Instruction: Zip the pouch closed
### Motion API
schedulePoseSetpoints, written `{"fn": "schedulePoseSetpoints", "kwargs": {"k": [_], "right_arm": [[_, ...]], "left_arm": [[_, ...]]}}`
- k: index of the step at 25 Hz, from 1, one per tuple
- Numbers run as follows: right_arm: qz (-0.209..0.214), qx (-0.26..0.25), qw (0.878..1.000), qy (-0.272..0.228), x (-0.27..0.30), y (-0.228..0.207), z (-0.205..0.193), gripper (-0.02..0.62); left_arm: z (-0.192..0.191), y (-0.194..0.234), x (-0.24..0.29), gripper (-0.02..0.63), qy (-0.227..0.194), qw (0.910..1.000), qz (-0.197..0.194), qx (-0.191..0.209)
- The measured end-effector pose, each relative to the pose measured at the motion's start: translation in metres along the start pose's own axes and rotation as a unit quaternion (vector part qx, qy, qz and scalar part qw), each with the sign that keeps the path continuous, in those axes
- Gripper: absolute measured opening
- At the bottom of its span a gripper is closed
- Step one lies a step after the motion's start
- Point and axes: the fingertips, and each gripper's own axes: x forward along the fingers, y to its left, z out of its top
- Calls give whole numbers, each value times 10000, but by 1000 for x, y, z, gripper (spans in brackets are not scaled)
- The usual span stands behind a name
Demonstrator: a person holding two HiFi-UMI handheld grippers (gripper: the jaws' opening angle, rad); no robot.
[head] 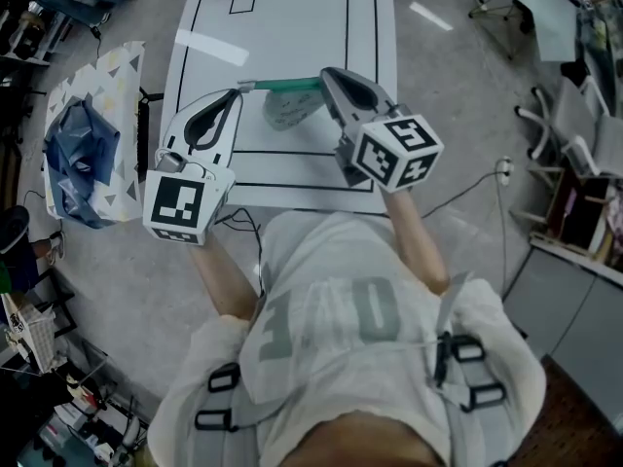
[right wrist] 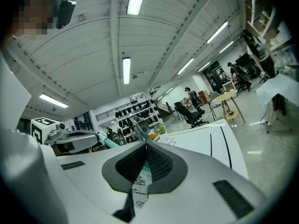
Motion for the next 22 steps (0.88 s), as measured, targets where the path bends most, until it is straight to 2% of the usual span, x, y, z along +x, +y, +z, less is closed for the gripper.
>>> {"fn": "schedulePoseSetpoints", "kwargs": {"k": [8, 13, 22], "right_arm": [[-353, -69, 9993, 40, -13, -23, -8, 8], [-525, -147, 9985, 104, -20, -34, -8, 8], [-570, -149, 9979, 265, -24, -40, -7, 9]], "left_arm": [[-17, 13, -11, 8, 208, 9993, 307, -28], [-28, 10, -2, 8, 342, 9991, 238, -49], [-31, 6, 6, 8, 391, 9988, 252, -159]]}}
